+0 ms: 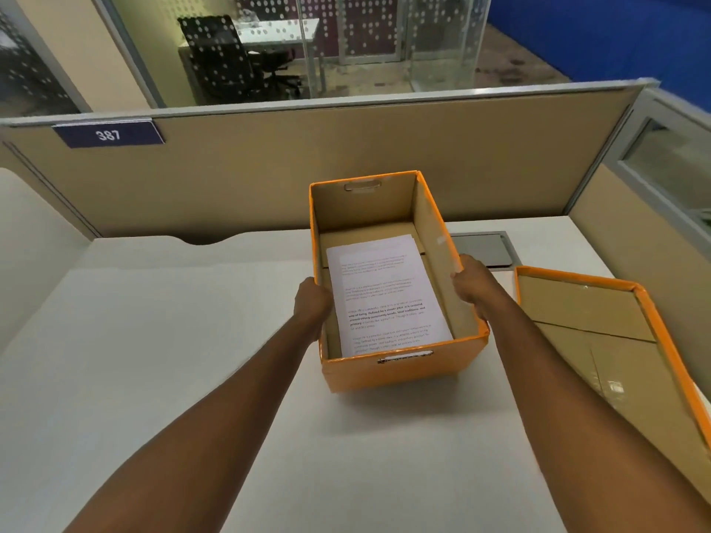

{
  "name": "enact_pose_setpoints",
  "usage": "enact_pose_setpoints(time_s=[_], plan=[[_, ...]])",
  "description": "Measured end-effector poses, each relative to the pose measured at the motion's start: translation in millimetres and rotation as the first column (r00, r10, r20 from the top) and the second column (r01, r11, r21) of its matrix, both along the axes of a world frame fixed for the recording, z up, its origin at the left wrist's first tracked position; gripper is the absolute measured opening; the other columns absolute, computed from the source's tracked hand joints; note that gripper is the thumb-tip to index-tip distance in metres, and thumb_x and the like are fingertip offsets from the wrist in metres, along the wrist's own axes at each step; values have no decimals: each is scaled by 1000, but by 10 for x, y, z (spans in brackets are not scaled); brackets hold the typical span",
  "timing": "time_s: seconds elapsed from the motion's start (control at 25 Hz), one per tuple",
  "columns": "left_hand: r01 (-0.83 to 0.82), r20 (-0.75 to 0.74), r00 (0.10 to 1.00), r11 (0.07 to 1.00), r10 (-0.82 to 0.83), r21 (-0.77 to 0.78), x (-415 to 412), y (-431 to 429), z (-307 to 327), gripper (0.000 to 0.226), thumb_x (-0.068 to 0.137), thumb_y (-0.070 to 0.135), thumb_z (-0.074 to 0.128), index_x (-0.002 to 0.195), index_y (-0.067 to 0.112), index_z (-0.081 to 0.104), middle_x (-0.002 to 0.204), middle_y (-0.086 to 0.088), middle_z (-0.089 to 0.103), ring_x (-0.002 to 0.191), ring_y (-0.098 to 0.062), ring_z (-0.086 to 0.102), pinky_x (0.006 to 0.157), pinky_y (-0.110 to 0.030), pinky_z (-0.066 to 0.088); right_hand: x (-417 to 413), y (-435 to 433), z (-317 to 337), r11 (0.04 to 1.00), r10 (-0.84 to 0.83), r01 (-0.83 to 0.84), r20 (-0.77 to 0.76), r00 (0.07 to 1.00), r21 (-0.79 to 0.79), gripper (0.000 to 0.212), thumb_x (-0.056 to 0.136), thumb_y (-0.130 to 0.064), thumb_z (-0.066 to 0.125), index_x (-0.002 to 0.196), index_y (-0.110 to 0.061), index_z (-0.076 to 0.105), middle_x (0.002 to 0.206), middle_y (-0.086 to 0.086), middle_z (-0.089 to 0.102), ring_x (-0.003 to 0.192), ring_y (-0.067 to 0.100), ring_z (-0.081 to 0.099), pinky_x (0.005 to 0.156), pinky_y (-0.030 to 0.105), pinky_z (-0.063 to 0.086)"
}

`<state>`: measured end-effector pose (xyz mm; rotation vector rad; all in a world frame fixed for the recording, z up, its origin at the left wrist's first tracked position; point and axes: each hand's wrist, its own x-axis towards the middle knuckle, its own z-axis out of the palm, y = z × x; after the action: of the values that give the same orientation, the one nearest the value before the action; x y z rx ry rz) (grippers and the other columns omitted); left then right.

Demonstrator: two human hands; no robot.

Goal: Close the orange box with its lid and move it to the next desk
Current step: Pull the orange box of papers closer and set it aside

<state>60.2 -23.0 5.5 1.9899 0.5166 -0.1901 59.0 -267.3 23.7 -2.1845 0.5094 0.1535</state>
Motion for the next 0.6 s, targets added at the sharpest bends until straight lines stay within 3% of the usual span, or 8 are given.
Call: enact_pose_setpoints(time_s=[0.16, 0.24, 0.44, 0.52, 0.6], plan=[[0, 9, 1000, 1000, 0, 8, -520, 485, 249, 30, 97, 10, 44, 126, 2, 48, 107, -10, 60, 86, -21, 58, 67, -28, 48, -499, 465, 114, 999, -28, 28, 9, 1000, 19, 32, 94, -11, 38, 123, -12, 51, 106, 13, 59, 89, 28, 55, 68, 34, 41], [21, 2, 1000, 1000, -21, 18, -771, 694, 322, 27, 97, 10, 45, 122, 2, 51, 108, -13, 61, 87, -23, 60, 68, -29, 48, -784, 659, 128, 999, -39, 39, 11, 999, 20, 31, 93, -11, 38, 120, -12, 52, 102, 11, 59, 82, 25, 55, 61, 29, 40], [53, -7, 999, 998, -54, -45, -1516, 1231, 303, 10, 95, 12, 47, 96, 9, 57, 86, -9, 63, 70, -20, 60, 59, -29, 49, -1596, 1219, 62, 995, -85, 85, -2, 996, 45, 30, 92, -13, 36, 118, -15, 52, 90, 1, 58, 72, 16, 53, 50, 25, 36], [60, -15, 998, 997, -61, -47, -1800, 1404, 270, 14, 95, 13, 48, 84, 15, 57, 81, -5, 62, 67, -19, 60, 58, -29, 49, -1870, 1404, 29, 995, -91, 91, -7, 996, 47, 30, 93, -16, 38, 119, -17, 52, 80, -7, 53, 69, 11, 50, 49, 24, 35], [48, -22, 999, 998, -49, -30, -1995, 1587, 214, 22, 95, 12, 46, 76, 21, 53, 77, -4, 60, 63, -17, 57, 53, -26, 45, -2078, 1589, -32, 994, -90, 91, -21, 996, 59, 33, 93, -17, 40, 124, -18, 49, 82, -9, 53, 70, 10, 50, 50, 23, 34]])
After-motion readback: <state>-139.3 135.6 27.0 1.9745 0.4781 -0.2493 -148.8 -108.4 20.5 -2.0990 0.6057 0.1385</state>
